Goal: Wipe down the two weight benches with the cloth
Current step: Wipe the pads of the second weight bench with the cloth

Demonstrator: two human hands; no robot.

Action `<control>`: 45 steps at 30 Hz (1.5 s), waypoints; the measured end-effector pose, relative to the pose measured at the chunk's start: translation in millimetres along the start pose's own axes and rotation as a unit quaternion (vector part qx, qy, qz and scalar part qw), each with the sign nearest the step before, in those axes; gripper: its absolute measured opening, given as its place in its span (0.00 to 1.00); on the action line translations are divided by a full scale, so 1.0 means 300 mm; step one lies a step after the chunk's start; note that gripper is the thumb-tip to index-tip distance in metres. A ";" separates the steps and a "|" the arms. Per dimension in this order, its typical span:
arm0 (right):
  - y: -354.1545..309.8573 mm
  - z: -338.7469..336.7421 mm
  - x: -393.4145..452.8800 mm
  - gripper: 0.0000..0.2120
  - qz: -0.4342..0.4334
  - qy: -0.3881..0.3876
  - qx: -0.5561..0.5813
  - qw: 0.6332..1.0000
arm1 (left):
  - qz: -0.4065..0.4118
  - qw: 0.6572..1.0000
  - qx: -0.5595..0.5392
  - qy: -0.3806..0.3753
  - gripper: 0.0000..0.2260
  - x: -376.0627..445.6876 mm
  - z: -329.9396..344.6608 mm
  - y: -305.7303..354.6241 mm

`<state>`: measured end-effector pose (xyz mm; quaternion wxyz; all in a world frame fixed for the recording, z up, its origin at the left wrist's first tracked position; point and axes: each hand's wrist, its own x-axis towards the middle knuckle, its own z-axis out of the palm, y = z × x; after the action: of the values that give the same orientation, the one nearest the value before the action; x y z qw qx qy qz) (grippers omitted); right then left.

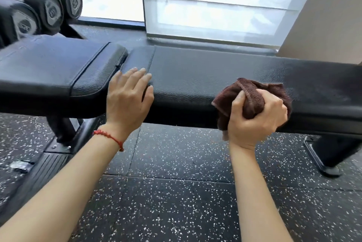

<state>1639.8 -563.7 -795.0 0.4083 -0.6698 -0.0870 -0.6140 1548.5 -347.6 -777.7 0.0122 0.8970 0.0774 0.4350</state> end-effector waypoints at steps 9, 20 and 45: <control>-0.271 0.074 -0.153 0.15 -0.020 -0.055 0.039 0.998 | 0.029 0.997 -0.010 0.071 0.15 -0.015 0.058 -0.055; -0.211 0.058 -0.158 0.15 -0.174 -0.124 0.037 0.976 | 0.039 0.997 -0.011 0.064 0.16 -0.014 0.054 -0.059; -0.369 0.084 -0.215 0.17 -0.087 -0.152 0.088 0.981 | -0.038 0.996 -0.082 0.012 0.15 -0.119 -0.039 -0.069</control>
<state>1575.5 -450.3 -801.6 0.3929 -0.7067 -0.2599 -0.5279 1514.9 -332.9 -800.1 0.1010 0.8843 0.0757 0.4496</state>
